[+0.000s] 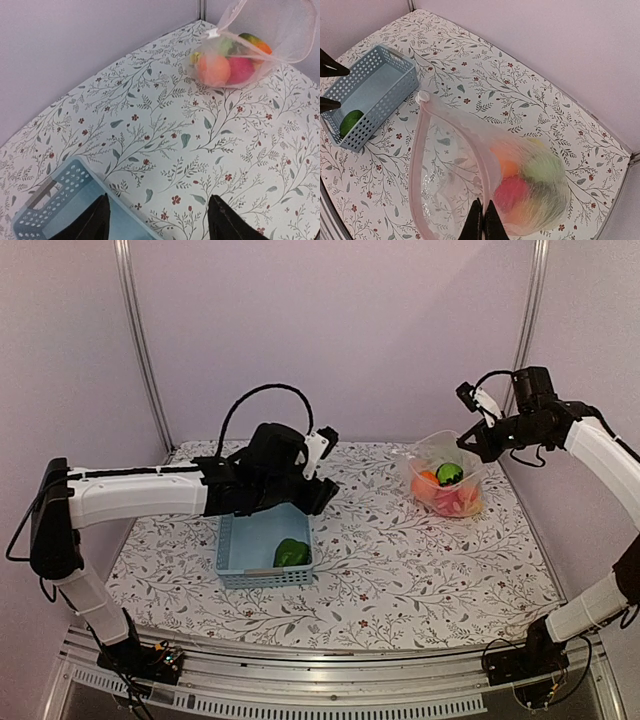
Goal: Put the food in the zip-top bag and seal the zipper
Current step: Adjust the zipper food storage bag at the center of the board, then pick up the fake vegetable from the bin.
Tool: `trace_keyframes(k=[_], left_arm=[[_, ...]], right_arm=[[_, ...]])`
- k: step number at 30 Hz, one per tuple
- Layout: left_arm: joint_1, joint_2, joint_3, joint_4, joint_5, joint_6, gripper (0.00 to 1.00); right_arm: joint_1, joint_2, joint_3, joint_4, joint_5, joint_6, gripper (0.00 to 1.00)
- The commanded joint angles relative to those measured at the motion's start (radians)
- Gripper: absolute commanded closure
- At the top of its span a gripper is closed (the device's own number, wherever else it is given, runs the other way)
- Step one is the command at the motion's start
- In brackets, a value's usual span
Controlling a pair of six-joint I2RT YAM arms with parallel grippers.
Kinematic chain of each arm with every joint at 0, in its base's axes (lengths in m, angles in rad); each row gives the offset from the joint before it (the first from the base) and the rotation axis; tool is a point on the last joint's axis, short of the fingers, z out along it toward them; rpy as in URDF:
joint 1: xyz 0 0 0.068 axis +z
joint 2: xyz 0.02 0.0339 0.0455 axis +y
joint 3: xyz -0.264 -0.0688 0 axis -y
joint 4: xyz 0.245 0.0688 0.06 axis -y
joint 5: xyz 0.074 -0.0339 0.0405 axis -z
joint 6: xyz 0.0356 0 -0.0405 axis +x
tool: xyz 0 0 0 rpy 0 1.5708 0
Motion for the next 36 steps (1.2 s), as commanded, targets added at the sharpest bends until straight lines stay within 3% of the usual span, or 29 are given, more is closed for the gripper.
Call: trace_keyframes(k=[1,12,17,25,31,36], left_arm=[[0.01,-0.034,-0.023,-0.308,-0.043,-0.066,0.33],[0.04,-0.022,-0.039,-0.56,0.072,-0.178,0.24],[0.071,-0.038,-0.068,-0.55,0.121,-0.211,0.15],[0.106,-0.005,-0.089,-0.523,0.212,-0.253,0.13],[0.114,0.036,-0.088,-0.509,0.241,-0.254,0.01],[0.117,0.071,-0.082,-0.513,0.235,-0.248,0.0]], right_arm=[[0.01,-0.043,-0.038,0.085,-0.083,0.011,1.0],[0.009,-0.038,-0.141,0.287,-0.249,0.076,1.0],[0.01,-0.055,-0.19,0.328,-0.302,0.088,1.0],[0.009,-0.057,-0.221,0.339,-0.314,0.092,1.0],[0.01,-0.062,-0.23,0.339,-0.31,0.092,1.0],[0.01,-0.066,-0.239,0.342,-0.305,0.089,1.0]])
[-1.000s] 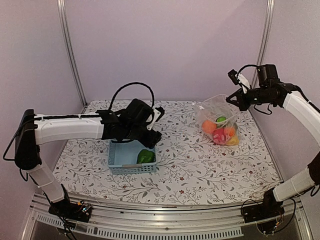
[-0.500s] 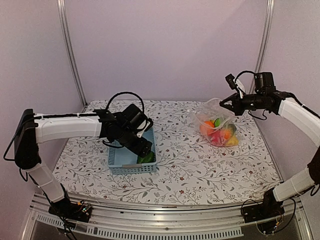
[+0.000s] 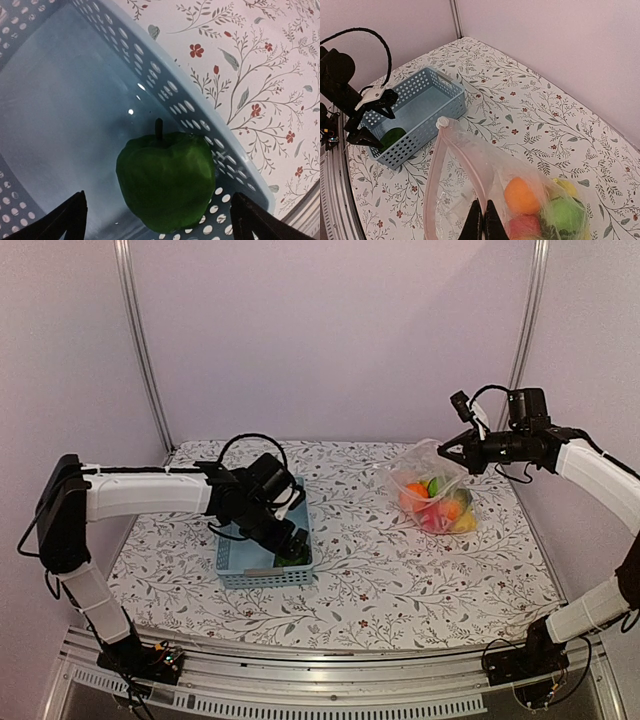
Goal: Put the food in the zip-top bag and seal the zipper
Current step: Pick up the fake vegetable from the bin.
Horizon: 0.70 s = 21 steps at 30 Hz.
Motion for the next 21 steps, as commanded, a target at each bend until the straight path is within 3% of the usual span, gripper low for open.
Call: trace_keyframes(k=[1,12,21], left_arm=[[0.016,0.041,-0.006,0.0,0.019,0.003,0.0],[0.018,0.129,0.039,0.02,0.04,0.014,0.07],[0.054,0.101,0.029,0.003,0.023,0.015,0.27]], right_arm=[[0.006,-0.022,-0.018,0.016,-0.003,0.004,1.0],[0.005,-0.04,-0.03,0.018,0.0,0.003,1.0],[0.006,-0.045,-0.035,0.02,0.001,0.002,1.0]])
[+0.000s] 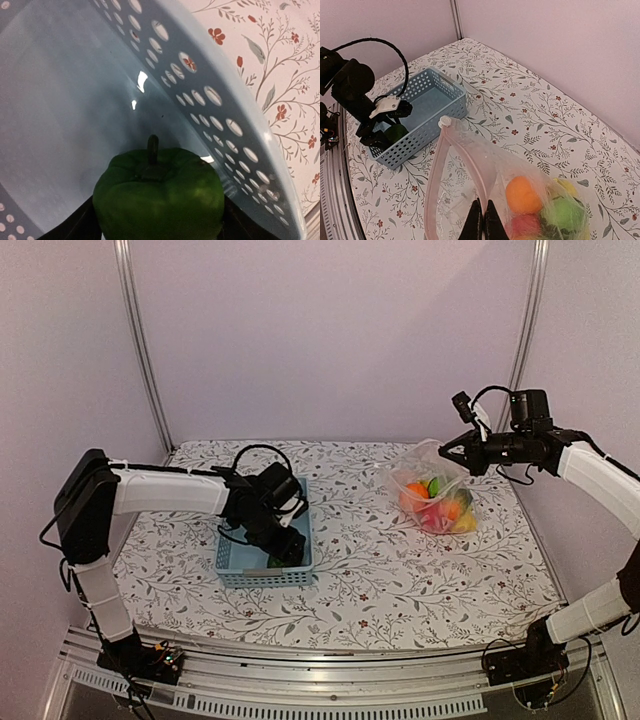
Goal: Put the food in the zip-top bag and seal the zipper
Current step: Pick up the fake vegetable from the bin.
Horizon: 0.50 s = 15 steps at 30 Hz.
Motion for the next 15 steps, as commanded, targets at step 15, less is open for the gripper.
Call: trace_keyframes(k=[15], left_arm=[[0.102,-0.096,0.068,-0.083,-0.088,0.055,0.35]], right_arm=[[0.006,-0.019,-0.008,0.007,-0.005,0.003,1.0]])
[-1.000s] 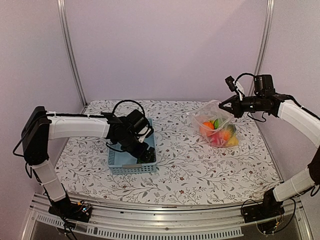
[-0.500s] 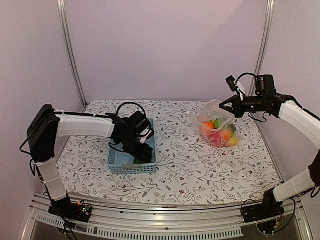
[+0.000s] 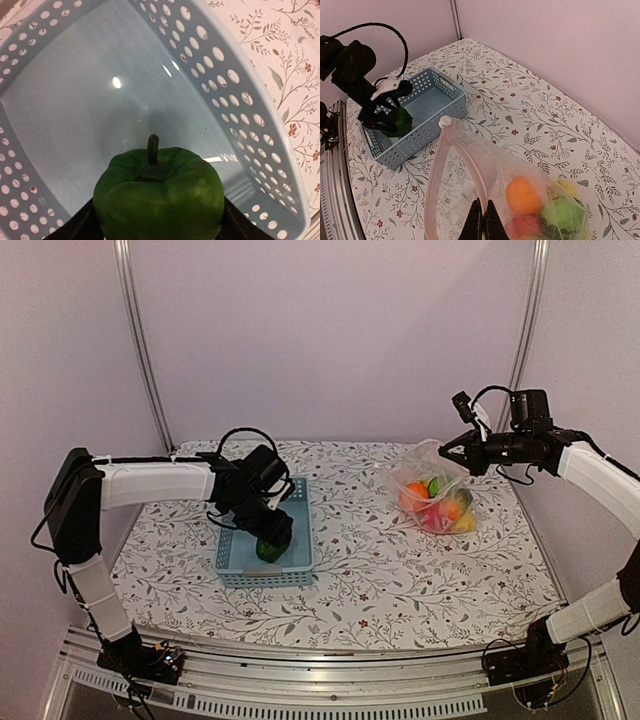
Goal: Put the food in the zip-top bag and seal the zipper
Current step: Pick up the fake vegetable from the bin, then place the fake vegetable in the zipper food storage bag.
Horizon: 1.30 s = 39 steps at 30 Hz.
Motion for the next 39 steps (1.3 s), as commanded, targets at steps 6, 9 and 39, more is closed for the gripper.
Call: trace_keyframes(k=[6,9,39], left_arm=[[0.038,-0.085,0.081,-0.05,-0.117,0.048,0.35],[0.037,-0.096,0.15,-0.055,-0.133,0.067,0.37],[-0.301,-0.066,0.172,1.054,0.176,0.357,0.39]], right_arm=[[0.006,-0.018,-0.009,0.005,-0.001,0.003,1.0],[0.005,-0.017,-0.007,0.004,-0.002,0.005,1.0],[0.104,0.029,0.236,-0.265,-0.012,-0.009,1.0]])
